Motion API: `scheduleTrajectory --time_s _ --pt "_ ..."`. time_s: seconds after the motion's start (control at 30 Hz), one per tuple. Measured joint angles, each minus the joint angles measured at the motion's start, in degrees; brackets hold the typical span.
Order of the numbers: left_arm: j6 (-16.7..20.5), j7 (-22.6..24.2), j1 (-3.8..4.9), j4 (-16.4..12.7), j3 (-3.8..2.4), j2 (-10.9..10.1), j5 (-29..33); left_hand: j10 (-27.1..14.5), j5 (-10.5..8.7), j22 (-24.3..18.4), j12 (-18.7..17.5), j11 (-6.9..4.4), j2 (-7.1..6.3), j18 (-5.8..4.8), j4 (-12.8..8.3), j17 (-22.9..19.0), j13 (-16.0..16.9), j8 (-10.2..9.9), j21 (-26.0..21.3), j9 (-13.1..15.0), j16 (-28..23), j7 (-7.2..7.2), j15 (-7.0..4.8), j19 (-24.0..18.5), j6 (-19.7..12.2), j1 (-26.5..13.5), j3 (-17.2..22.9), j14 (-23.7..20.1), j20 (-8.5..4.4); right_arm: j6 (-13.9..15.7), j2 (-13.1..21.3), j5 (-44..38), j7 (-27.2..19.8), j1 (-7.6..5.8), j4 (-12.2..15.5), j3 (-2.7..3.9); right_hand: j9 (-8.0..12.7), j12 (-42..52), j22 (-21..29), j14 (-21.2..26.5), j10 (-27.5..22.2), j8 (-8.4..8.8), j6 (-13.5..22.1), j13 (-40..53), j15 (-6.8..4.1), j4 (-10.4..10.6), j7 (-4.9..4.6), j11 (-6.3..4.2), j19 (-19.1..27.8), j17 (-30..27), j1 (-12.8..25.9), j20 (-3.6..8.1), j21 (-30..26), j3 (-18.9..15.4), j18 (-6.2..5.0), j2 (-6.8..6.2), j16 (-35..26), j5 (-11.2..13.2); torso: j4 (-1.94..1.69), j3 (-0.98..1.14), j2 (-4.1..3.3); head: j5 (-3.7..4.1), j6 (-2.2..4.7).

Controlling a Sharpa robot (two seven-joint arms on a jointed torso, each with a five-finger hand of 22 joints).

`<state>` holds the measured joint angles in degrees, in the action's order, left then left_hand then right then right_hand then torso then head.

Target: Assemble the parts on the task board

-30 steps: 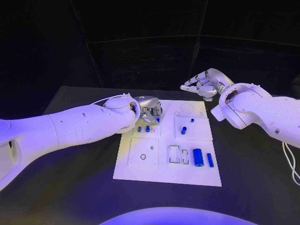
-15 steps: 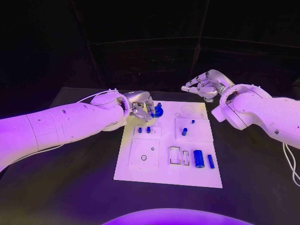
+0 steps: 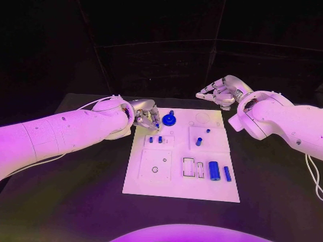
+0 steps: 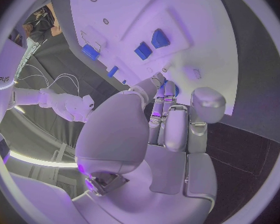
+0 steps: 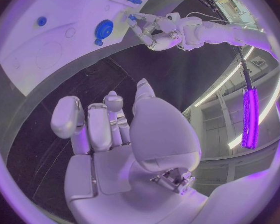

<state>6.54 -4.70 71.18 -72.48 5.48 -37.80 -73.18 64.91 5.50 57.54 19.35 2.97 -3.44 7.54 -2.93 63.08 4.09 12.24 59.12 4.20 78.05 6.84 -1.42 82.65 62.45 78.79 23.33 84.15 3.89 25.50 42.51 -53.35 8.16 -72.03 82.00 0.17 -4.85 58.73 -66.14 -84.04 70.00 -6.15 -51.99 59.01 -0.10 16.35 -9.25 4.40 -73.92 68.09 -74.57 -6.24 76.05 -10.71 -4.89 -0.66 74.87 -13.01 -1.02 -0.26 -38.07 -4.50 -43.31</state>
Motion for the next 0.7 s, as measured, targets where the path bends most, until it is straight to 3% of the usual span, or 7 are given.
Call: scheduleTrajectory --time_s 0.7 --pt "-2.55 -0.65 -0.63 2.74 0.11 1.92 0.33 0.0 -0.01 0.1 -0.28 0.0 -0.35 0.01 0.0 -0.28 0.01 -0.1 -0.01 -0.08 0.0 -0.01 0.0 0.0 -0.01 -0.22 -0.01 0.0 0.0 -0.05 0.02 0.03 0.01 0.0 0.18 0.0 0.0 0.0 0.09 0.0 0.0 0.0 0.0 0.0 0.0 0.0 0.0 0.0 0.0 -0.05 -0.22 0.0 0.0 0.0 0.0 0.22 0.0 0.0 0.04 0.03 0.0 0.05 -0.27"
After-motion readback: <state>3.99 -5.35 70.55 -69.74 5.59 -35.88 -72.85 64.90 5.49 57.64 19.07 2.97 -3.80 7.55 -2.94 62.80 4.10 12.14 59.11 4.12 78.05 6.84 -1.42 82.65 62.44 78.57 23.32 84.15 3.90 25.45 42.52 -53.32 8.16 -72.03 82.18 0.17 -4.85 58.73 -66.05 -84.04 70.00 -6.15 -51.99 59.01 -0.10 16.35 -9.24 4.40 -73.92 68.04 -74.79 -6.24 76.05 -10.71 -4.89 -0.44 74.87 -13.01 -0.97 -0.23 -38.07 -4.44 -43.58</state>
